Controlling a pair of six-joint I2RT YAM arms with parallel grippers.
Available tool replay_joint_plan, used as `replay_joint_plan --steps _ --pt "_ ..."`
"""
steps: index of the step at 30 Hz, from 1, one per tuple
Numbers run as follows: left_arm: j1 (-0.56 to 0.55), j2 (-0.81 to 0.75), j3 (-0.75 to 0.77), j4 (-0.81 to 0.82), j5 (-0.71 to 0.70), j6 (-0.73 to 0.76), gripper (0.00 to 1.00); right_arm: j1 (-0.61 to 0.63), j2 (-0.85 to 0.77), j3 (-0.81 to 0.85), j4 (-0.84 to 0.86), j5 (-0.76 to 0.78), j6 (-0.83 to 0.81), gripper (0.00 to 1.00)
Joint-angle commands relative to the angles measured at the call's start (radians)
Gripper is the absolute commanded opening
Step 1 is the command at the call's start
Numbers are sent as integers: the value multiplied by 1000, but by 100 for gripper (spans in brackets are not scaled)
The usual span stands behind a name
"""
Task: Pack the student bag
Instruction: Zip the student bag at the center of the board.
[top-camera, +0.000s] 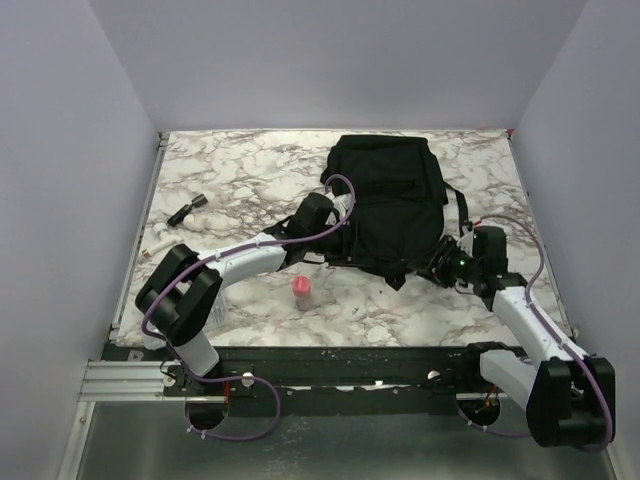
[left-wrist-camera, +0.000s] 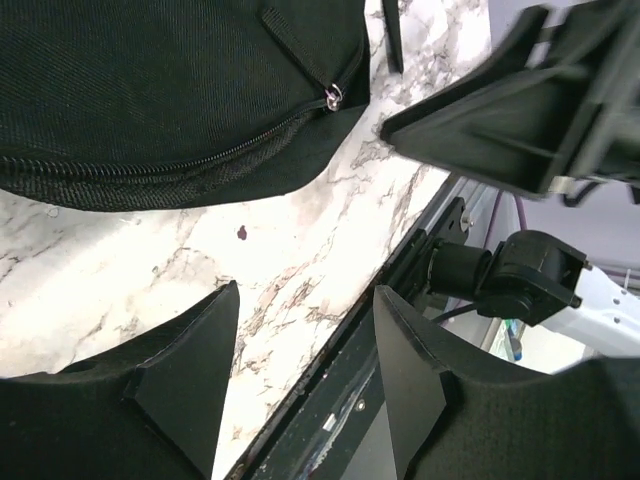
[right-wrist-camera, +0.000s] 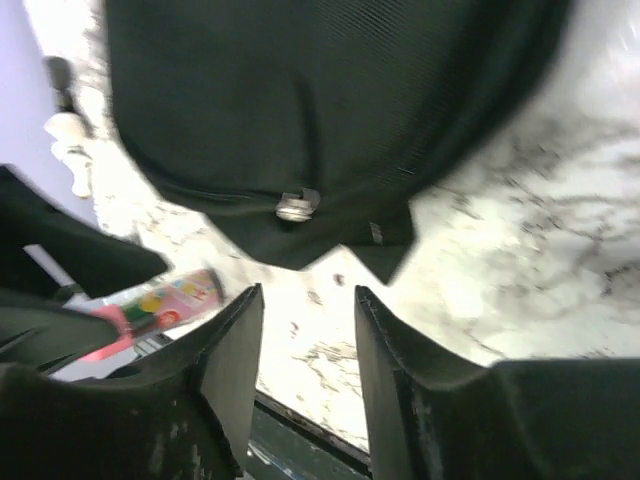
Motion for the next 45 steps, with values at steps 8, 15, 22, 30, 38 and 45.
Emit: replay_joint_plan --steps 8,15,22,30,38,45 --pt "11 -33 -64 92 -25 -86 63 96 147 400 -220 151 -249 55" --pt "55 56 -61 171 -1 -274 82 217 263 463 -237 383 -301 53" --pt "67 191 33 171 -5 -293 87 297 326 451 -247 543 -330 42" --pt "96 269 85 176 13 -256 59 381 220 274 -182 530 -211 29" --pt "112 263 75 183 21 -211 23 401 161 182 -114 482 -175 32" --pt "111 261 67 191 54 -183 6 401 197 307 -214 587 -182 44"
